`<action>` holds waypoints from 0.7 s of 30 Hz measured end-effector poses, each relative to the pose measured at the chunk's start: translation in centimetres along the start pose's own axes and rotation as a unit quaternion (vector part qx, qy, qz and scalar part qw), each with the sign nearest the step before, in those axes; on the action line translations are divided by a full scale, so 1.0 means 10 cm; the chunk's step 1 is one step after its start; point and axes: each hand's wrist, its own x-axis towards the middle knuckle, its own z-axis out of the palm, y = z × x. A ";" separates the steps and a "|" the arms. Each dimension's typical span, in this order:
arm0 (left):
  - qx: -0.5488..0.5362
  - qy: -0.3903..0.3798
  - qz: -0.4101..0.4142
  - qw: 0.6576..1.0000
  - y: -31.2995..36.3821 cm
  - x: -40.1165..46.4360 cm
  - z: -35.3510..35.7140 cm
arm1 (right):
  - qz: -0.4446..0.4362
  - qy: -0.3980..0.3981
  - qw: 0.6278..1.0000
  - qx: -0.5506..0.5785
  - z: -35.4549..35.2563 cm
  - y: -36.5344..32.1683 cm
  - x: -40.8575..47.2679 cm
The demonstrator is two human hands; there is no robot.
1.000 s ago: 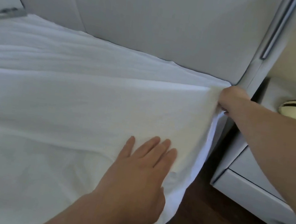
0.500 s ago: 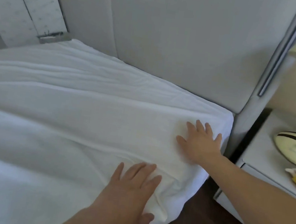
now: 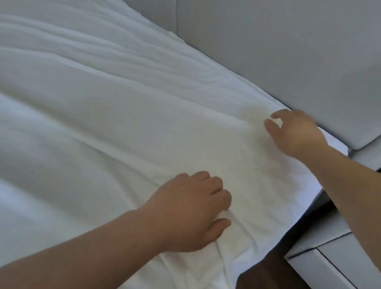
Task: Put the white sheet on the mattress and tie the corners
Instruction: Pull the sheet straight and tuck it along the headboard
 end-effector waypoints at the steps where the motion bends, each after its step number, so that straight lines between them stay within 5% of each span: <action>1: -0.002 -0.005 0.000 1.000 -0.07 -0.01 0.02 | 0.006 -0.028 1.000 0.001 0.00 0.07 0.12; 7: -0.034 -0.074 0.056 0.995 -0.18 -0.22 0.01 | 0.016 -0.187 0.982 0.029 0.02 0.20 0.24; 13: -0.034 -0.047 0.024 0.998 0.07 -0.22 0.06 | 0.022 -0.192 0.981 0.015 -0.01 0.13 0.22; 21: -0.130 -0.197 -0.046 0.971 0.25 -0.13 -0.11 | 0.014 -0.186 0.982 -0.001 0.14 0.15 0.17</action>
